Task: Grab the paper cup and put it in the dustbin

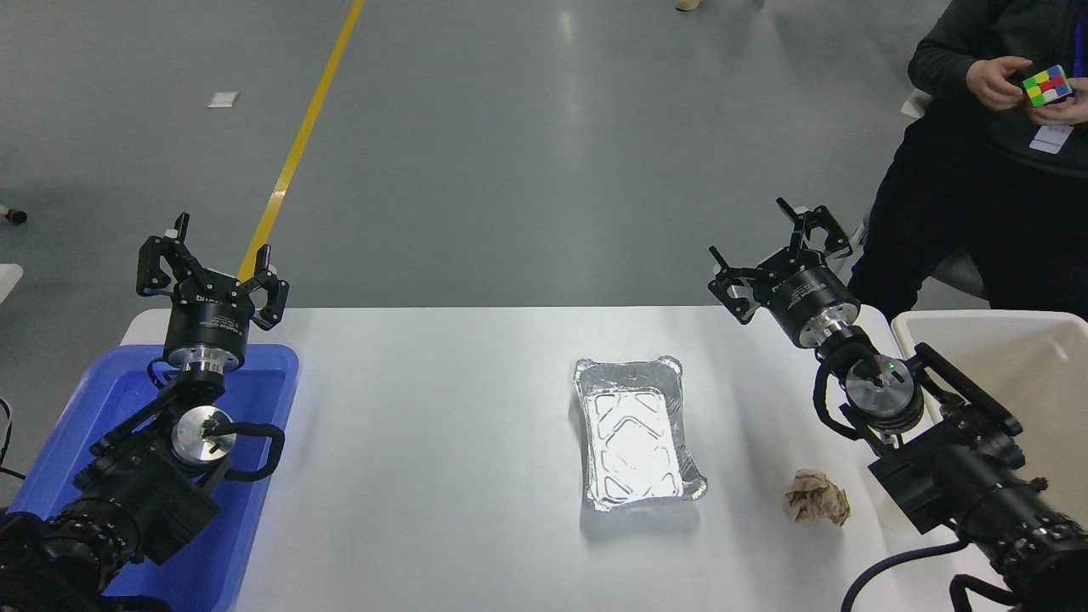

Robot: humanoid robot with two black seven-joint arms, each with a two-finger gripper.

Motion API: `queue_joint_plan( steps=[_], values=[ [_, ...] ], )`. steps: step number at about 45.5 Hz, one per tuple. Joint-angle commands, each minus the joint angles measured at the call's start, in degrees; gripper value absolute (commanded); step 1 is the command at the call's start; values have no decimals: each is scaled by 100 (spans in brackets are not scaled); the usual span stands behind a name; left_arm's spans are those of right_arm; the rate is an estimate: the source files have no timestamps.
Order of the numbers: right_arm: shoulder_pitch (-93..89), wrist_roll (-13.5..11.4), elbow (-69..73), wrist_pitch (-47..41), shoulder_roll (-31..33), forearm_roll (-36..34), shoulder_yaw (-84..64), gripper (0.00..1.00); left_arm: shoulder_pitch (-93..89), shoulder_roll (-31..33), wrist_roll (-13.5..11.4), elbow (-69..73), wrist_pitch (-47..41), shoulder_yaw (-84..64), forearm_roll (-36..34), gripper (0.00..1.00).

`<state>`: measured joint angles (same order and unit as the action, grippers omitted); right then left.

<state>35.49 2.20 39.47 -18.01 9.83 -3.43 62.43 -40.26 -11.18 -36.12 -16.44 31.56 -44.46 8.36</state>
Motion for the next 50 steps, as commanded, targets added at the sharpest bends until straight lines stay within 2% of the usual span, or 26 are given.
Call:
queue_joint_plan(
  steps=[1, 30, 43, 50],
  values=[
    [2, -9, -1, 0, -8, 26, -21, 100, 1, 11, -27, 0, -1, -19, 16, 99],
    [274, -53, 17, 61, 89, 105, -495, 100, 1, 20, -71, 0, -1, -10, 34, 99],
    [1126, -79, 95, 280, 950, 545, -1839, 100, 1, 20, -71, 0, -1, -2, 25, 99],
    [2232, -71, 263, 360, 1618, 519, -3683, 100, 1, 20, -71, 0, -1, -2, 25, 99]
  ],
)
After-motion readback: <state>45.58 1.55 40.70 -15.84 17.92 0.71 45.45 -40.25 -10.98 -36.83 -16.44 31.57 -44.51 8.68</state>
